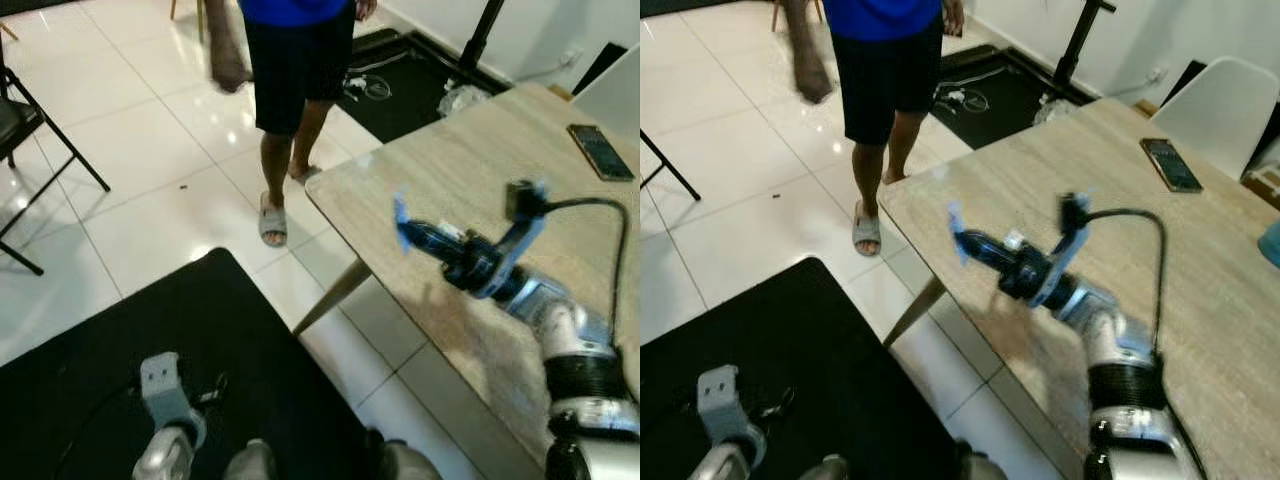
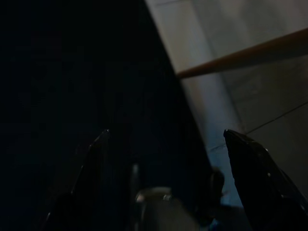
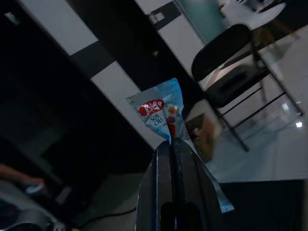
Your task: Restocking fridge
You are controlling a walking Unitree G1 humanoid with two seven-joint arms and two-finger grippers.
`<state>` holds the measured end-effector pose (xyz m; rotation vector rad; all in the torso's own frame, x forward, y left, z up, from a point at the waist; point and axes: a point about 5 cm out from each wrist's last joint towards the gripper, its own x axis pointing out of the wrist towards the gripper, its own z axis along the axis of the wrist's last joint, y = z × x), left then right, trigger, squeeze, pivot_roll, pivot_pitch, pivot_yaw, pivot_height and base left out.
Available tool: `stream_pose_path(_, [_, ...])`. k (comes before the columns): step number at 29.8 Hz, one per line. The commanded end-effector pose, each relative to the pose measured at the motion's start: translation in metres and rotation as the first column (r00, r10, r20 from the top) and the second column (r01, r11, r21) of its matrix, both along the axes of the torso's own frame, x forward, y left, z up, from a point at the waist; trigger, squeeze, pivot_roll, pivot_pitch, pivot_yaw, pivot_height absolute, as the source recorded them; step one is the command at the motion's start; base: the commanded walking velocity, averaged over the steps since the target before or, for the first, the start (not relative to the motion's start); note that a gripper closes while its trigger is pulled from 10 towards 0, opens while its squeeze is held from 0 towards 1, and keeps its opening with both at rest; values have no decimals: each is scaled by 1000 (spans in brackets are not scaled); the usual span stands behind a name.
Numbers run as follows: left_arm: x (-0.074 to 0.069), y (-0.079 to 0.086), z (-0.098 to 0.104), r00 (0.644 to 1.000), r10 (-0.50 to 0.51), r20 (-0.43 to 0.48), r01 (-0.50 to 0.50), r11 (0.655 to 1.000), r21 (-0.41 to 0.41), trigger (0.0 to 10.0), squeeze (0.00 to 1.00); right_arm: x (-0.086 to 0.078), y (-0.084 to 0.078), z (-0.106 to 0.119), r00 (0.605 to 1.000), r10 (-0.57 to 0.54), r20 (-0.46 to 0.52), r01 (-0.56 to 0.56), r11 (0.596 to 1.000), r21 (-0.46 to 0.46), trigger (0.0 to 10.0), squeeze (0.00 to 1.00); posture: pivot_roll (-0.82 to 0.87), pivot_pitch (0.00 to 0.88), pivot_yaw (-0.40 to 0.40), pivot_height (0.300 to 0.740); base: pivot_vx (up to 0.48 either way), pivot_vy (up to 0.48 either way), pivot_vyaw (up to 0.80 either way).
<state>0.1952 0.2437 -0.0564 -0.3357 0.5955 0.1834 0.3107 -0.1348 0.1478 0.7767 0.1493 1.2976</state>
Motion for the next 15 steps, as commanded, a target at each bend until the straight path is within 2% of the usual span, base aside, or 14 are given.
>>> stream_pose_path(1, [-18,4,-10,996,26,-86,-27,1000,-10,10000,0,-4,6,-6,1000,10,-17,-10,1000,-24,10000,0,42,69,-59,740,0,0,0])
stream_pose_path(6, [-34,3,-20,985,46,-163,-51,998,-23,10000,0,-11,22,-13,998,47,-32,-48,998,-27,10000,0,40,49,-48,740,0,0,0])
stream_pose_path(8, [-39,1,-23,981,46,-189,-52,998,-28,10000,0,-14,27,-14,997,64,-39,-65,998,-16,10000,0,40,40,-45,740,-257,0,0])
stream_pose_path(12, [-41,1,-24,979,45,-201,-51,998,-28,10000,0,-16,30,-16,996,73,-42,-74,997,-25,10000,0,40,34,-44,740,-274,0,0])
stream_pose_path(15, [-44,0,-26,973,48,-225,-56,998,-30,10000,0,-25,38,-22,992,111,-56,-114,992,-53,10000,0,38,25,-44,740,-325,0,0])
